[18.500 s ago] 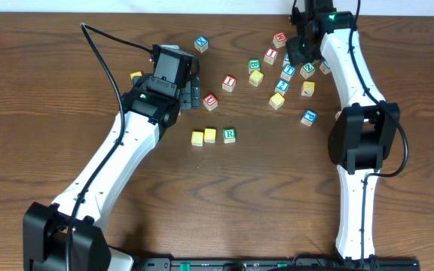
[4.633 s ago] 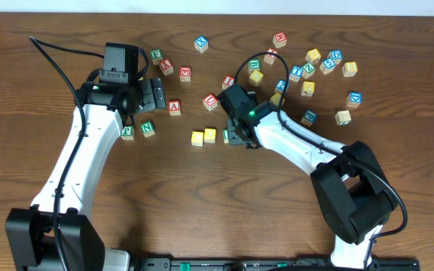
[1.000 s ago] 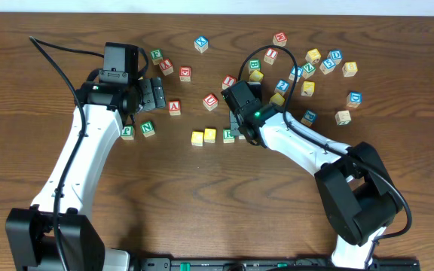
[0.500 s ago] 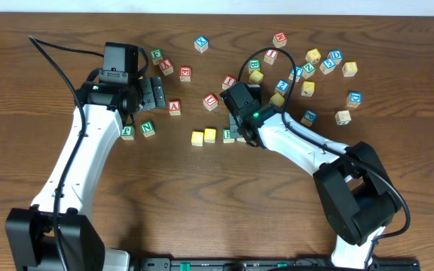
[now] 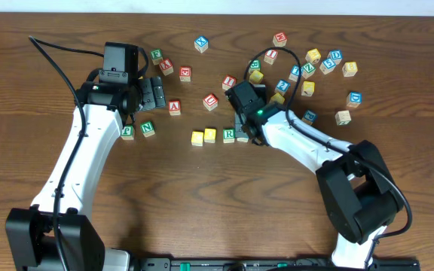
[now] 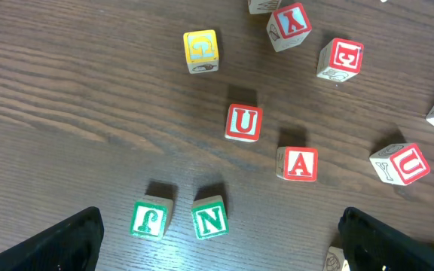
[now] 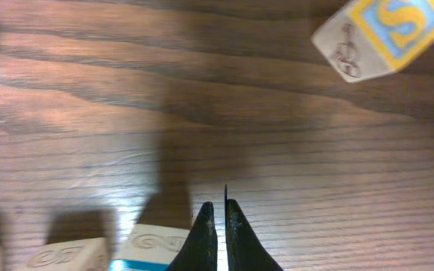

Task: Spell out CORL
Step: 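Open the right gripper and nudge the L block into line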

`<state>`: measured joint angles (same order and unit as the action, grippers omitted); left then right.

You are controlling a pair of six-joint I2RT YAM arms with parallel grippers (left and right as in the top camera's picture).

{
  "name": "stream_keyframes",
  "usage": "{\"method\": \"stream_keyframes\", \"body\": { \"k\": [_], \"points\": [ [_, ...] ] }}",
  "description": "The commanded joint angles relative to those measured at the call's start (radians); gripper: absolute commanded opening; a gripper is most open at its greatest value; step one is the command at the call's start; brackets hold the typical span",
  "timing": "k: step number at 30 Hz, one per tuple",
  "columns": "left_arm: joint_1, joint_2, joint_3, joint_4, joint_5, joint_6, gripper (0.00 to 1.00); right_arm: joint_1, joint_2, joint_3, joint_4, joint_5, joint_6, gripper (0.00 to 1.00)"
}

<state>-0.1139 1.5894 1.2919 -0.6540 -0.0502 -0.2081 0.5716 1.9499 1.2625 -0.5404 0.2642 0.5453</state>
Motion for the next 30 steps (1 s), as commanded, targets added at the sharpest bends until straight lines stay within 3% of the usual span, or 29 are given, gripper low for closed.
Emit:
{"method": "stream_keyframes", "body": {
  "k": [1,11,30],
  "points": [
    [0.000,-0.021,0.005,0.000,0.006,0.013,0.98,-0.015,0.014,0.000,-0.018,0.021,0.027,0.01],
    [0.000,-0.021,0.005,0.000,0.006,0.013,0.98,-0.014,0.014,0.000,-0.136,-0.039,0.087,0.01],
    [0.000,-0.021,0.005,0.000,0.006,0.013,0.98,0.061,0.014,0.000,-0.027,-0.088,0.078,0.01]
  ]
}}
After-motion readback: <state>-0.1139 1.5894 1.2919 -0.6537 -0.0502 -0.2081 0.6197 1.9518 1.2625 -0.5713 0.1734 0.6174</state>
